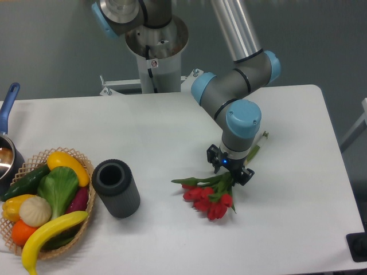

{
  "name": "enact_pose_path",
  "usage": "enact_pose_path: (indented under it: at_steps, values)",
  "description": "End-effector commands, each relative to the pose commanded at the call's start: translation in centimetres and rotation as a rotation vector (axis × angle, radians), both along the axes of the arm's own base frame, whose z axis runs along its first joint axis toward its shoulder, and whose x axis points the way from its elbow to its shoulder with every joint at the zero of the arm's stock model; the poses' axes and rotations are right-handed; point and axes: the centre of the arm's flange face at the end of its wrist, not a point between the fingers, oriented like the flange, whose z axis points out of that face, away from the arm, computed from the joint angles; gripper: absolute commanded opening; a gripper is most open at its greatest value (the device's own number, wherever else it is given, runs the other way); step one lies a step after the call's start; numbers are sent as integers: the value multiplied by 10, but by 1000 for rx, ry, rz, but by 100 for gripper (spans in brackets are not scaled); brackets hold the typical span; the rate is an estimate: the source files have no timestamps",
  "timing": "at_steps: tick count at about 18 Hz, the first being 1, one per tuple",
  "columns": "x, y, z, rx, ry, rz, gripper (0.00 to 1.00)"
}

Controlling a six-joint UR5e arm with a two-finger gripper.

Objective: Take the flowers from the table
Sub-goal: 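Lower the gripper onto the tulip stems and close it around them, then lift the grasped red tulips up off the table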

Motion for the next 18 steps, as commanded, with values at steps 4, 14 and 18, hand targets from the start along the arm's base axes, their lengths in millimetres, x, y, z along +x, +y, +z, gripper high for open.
enact_pose_path:
  at_steps: [4,14,18]
  values:
    - [-2,-3,26,13,36,28,2]
    - [-33,-22,90,65,131,79,2]
    - [-40,-23,122,64,130,78,3]
